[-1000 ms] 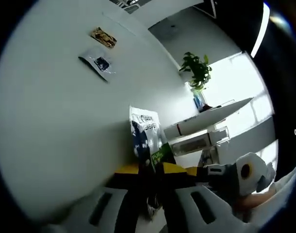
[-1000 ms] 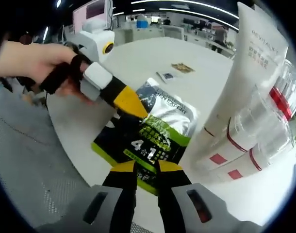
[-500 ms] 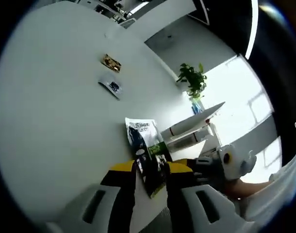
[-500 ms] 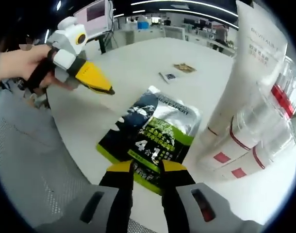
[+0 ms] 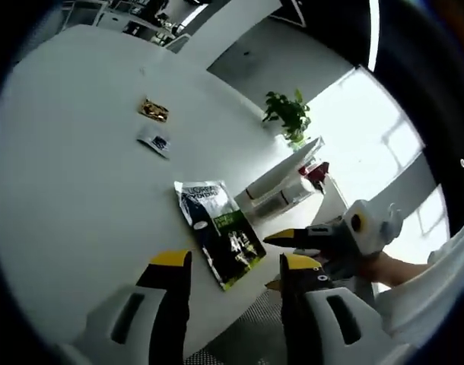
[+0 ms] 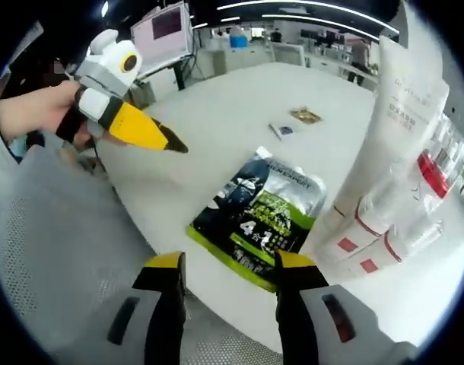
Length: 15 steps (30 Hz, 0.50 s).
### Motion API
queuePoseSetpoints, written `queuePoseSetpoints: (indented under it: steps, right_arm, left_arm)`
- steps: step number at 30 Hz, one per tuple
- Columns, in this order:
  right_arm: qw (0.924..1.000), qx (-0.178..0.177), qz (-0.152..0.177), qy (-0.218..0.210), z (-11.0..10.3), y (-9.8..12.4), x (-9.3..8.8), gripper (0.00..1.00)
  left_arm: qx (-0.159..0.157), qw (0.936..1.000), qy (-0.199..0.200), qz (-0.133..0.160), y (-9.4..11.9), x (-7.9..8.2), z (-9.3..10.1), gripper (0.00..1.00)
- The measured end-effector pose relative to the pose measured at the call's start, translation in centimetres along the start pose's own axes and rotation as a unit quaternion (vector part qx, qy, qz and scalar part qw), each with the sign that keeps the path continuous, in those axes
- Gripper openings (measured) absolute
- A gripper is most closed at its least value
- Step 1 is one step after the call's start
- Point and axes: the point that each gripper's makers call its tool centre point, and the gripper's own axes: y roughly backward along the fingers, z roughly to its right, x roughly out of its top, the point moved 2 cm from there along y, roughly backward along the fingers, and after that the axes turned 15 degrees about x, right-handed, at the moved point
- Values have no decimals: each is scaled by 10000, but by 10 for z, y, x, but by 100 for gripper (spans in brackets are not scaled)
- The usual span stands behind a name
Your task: Arrange the skincare products in the storage area until every visible bottle or jar stands upright without overlapping.
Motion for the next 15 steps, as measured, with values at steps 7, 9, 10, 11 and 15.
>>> queuePoseSetpoints:
  steps: [7,9,10,11,15]
  right_arm:
    - [9975,-83,636,-303,-11,28,12,53]
    - [9959,-132,815,-378,-14,41,16,56]
    - [9956,-154,857,-358,-15,45,17,57]
    - [9946,-196,952,-361,-15,52,20,58]
    - [9859,-253,1560,-546,-16,75,33,61]
  left_arm:
    - [-39,9996,-204,209,25,-4,6,54]
    - [-71,9995,-188,237,30,-7,7,58]
    - [-73,9995,-194,242,33,-8,7,60]
    - [-56,9994,-210,259,38,-10,11,61]
    - [-29,9979,-385,527,50,-7,12,72]
